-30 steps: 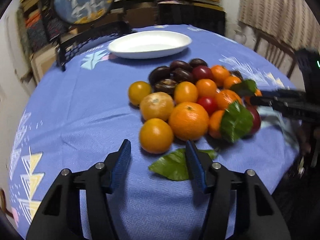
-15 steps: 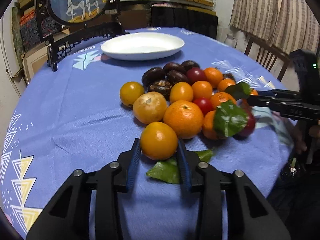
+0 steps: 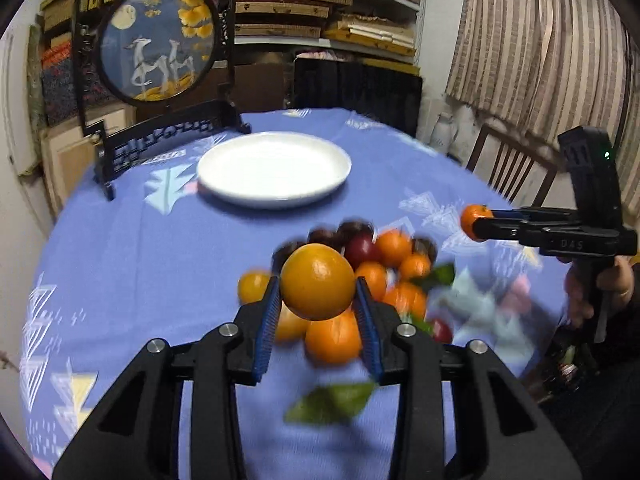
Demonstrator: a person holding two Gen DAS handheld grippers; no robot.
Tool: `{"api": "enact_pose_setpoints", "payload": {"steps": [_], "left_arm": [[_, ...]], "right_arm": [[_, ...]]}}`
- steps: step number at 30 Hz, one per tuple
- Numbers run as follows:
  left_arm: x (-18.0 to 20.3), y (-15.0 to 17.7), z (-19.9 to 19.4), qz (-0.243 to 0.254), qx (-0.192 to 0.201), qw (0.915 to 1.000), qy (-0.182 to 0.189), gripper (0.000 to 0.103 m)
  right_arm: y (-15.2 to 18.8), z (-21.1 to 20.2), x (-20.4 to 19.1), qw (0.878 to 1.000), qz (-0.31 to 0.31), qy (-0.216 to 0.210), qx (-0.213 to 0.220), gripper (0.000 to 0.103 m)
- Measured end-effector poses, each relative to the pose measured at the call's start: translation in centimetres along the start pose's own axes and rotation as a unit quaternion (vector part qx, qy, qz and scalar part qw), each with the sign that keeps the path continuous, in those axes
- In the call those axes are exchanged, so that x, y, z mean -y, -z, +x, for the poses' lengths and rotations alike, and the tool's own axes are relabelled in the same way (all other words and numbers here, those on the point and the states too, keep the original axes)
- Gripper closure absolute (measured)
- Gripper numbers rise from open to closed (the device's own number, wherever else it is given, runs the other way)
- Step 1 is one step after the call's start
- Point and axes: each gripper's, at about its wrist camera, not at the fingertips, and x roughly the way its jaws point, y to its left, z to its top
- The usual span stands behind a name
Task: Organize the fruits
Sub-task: 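Carry both fruits over the white plate and open both tools to release them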
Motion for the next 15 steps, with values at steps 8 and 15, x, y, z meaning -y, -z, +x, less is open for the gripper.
{"api": "enact_pose_setpoints", "payload": {"steps": [8,15], "left_arm": [[-3.8,-8.3,9.9,-0.001,-0.034,0.9994,0.009,0.067],[-9.0,-12.7,20.4,-0.045,-0.09,0.9948,-0.015,0.067]], "right_arm": [[-9.3,10.0,2.6,1.0,-0.005,-0.005,-0.031,0.065],[-13.8,19.7,5.4,0.998,0.007,-0.002,-0.06,0.064]]}}
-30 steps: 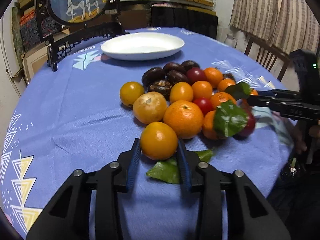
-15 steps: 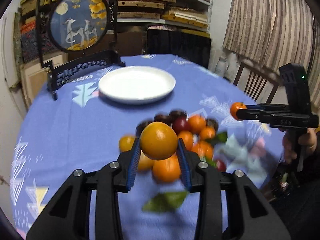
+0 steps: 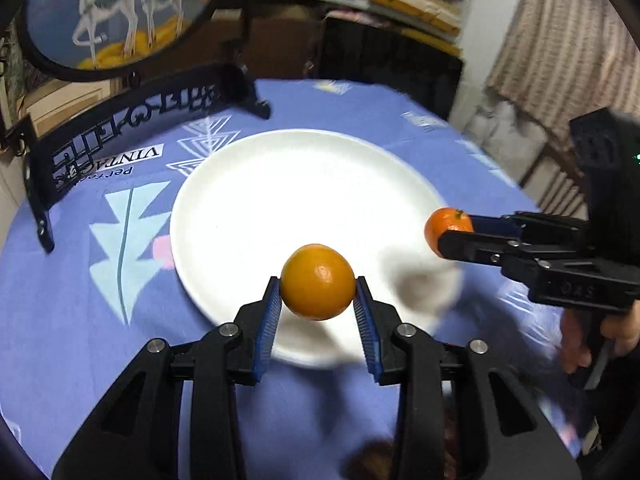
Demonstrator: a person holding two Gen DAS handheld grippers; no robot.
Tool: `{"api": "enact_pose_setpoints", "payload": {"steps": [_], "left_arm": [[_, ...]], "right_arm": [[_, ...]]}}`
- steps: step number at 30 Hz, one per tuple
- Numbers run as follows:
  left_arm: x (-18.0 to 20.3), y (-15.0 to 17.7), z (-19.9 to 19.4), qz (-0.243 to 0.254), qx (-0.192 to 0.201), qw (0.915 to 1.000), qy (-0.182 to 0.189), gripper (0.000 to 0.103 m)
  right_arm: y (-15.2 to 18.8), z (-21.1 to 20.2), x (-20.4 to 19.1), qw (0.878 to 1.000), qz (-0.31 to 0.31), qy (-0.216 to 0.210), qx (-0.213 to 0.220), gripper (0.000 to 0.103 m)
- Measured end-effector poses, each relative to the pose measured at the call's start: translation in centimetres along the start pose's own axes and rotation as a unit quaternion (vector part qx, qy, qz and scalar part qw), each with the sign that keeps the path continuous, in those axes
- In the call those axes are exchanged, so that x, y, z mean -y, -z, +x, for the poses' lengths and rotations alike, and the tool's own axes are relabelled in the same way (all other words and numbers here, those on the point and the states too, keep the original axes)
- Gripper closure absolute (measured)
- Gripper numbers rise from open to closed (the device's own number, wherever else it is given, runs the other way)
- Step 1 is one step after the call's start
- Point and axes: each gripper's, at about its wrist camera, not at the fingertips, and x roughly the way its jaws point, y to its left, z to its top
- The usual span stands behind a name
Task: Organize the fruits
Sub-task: 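Carry both fruits over the white plate and open both tools to release them, then grasp a large tangerine with the left tool while the right tool grasps a dark brown fruit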
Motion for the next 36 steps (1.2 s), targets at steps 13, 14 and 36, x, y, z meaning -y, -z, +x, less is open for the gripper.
{"api": "enact_pose_setpoints", "payload": {"steps": [13,14,36], "left_arm": [[-0.1,4.8,-7.5,-0.026,0.051,0.9962,-0.065,0.016],[0.4,5.9,-8.4,-0.023,0.049,0.9961,-0.069,0.016],[9.6,22.0,-13.2,-0.014,0.008,0.9929,-0.117,0.053]], "right_arm": [[3.5,-6.3,-0.5,0.999,-0.028,0.004,0.036,0.049],[4.9,-7.1,-0.5,0.999,-0.029,0.003,0.032,0.049],[20.1,-16.1,0.4,0.998,-0.035,-0.017,0.047,0.049]]}}
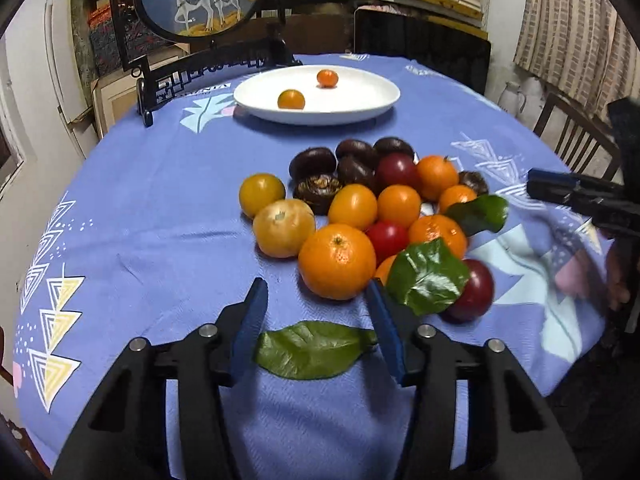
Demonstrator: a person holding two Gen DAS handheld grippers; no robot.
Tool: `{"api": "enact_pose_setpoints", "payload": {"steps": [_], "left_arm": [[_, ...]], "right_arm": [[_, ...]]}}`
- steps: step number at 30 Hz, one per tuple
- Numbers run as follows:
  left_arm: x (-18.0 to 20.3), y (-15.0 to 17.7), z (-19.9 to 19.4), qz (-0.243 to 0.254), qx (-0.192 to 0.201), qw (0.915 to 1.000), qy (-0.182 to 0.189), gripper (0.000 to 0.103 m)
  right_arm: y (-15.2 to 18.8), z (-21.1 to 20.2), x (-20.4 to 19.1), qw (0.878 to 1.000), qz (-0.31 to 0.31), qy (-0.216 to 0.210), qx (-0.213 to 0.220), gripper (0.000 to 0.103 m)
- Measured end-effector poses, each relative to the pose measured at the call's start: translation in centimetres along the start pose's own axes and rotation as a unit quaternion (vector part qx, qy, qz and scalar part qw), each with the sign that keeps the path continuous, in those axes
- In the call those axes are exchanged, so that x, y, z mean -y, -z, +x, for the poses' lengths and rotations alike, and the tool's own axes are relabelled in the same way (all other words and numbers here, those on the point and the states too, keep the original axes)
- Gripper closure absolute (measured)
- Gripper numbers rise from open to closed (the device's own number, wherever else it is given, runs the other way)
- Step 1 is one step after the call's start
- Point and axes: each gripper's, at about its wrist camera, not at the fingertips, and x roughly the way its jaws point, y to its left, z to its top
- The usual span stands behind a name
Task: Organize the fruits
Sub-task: 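Grasp a large tangerine with the left tool while the right tool grasps a dark brown fruit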
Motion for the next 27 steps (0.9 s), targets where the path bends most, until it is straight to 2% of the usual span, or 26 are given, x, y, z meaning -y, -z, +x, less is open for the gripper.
{"api": "enact_pose_setpoints", "payload": {"steps": [4,7,9,13,15,17,19,27], "left_arm": [[0.7,-0.2,0.8,0.023,0.006,0.9997,-0.005,0.054],[0.4,-0.6,1.2,0.024,0.008,0.9996,0.009,0.054],[0.3,-0.8,1.5,0.028,0.011,0.9995,0.014,0.052],[-0.5,-1.1,2.5,0.006,0.011,0.9995,0.03,0.038],[-0.9,-1.0,3.2,-0.009,0.005,0.9989,0.046,0.037],[-1.0,-0.7,3.6,-0.011,0.007,0.9982,0.059,0.042],[-0.6,-0.5,3.6,-0.004,0.011,0.997,0.076,0.058],[-1.1,0.2,2.1,-0.014,0.037,0.9958,0.083,0.058]], "right_arm": [[0.5,-0.2,0.7,1.0,0.02,-0.008,0.022,0.049],[0.7,0.1,0.5,1.0,0.02,-0.008,0.023,0.049],[0.7,0.5,0.3,1.0,0.02,-0.005,0.021,0.049],[0.5,1.3,0.1,1.0,0.02,0.001,0.013,0.049],[0.5,1.8,0.0,1.0,0.021,0.006,0.008,0.049],[0.6,2.1,-0.1,1.0,0.02,0.015,0.002,0.049],[0.6,2.2,-0.1,1.0,0.021,0.02,-0.001,0.049],[0.3,2.2,-1.0,1.0,0.002,0.027,-0.009,0.049]]}}
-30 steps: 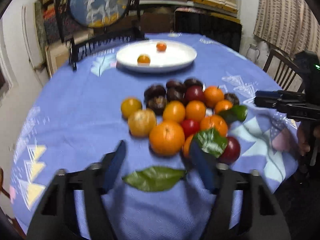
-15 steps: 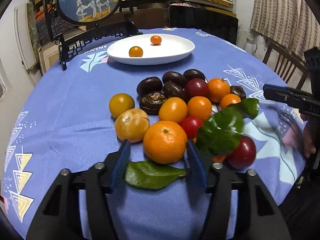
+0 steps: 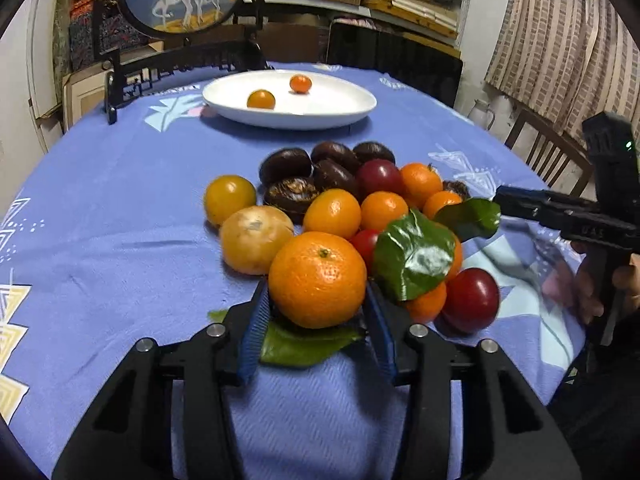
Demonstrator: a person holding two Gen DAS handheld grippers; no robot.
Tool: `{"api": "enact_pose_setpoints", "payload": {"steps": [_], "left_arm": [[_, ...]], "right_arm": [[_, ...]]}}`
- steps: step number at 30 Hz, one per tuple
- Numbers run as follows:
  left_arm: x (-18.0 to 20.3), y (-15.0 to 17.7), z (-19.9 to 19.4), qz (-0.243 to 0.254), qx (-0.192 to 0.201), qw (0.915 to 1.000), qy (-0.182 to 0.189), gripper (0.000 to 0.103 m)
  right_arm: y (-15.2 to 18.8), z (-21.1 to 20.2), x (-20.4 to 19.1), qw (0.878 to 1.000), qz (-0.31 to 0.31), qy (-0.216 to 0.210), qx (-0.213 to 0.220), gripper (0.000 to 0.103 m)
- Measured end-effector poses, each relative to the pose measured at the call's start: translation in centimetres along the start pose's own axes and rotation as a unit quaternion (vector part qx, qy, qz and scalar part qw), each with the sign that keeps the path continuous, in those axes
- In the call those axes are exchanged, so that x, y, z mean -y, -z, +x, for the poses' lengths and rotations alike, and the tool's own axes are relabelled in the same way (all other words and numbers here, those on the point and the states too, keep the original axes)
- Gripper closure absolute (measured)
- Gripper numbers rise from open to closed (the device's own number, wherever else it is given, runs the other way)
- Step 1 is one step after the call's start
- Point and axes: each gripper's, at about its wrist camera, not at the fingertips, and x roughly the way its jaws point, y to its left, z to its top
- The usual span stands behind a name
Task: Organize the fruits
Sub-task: 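Grasp a large tangerine with the left tool while the right tool grasps a dark brown fruit, then carry both fruits onto the white plate and open both tools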
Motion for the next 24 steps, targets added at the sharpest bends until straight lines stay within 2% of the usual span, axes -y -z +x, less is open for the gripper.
{"api": "enact_pose_setpoints", "payload": {"steps": [6,9,12,17,19,21,24], "left_arm": [[-0.8,-0.3,-2.9,-0.011,0.033,0.9994,-0.008,0.058],[-1.0,-0.3,-3.0,-0.011,0.031,0.9994,-0.011,0.058],[-1.1,-0.2,-3.0,-0.012,0.029,0.9995,-0.006,0.058],[-1.1,-0.1,-3.3,-0.012,0.033,0.9994,-0.004,0.058],[-1.1,-0.1,-3.4,-0.012,0.034,0.9993,-0.003,0.058],[-1.1,-0.1,-3.3,-0.011,0.032,0.9994,-0.003,0.058],[-1.1,0.0,-3.3,-0.011,0.029,0.9995,-0.002,0.058]], "right_arm": [[-0.9,1.2,-0.5,0.999,-0.008,0.04,-0.018,0.049],[-1.4,2.6,-0.6,0.998,-0.009,0.046,-0.04,0.049],[-1.5,3.3,-1.3,0.998,-0.023,0.042,-0.043,0.049],[-2.3,5.1,-2.1,0.994,-0.034,0.081,-0.069,0.049],[-2.5,5.3,-2.1,0.994,-0.029,0.082,-0.072,0.051],[-2.3,5.3,-2.3,0.994,-0.033,0.081,-0.072,0.059],[-2.0,4.9,-2.0,0.995,-0.025,0.073,-0.067,0.059]]}}
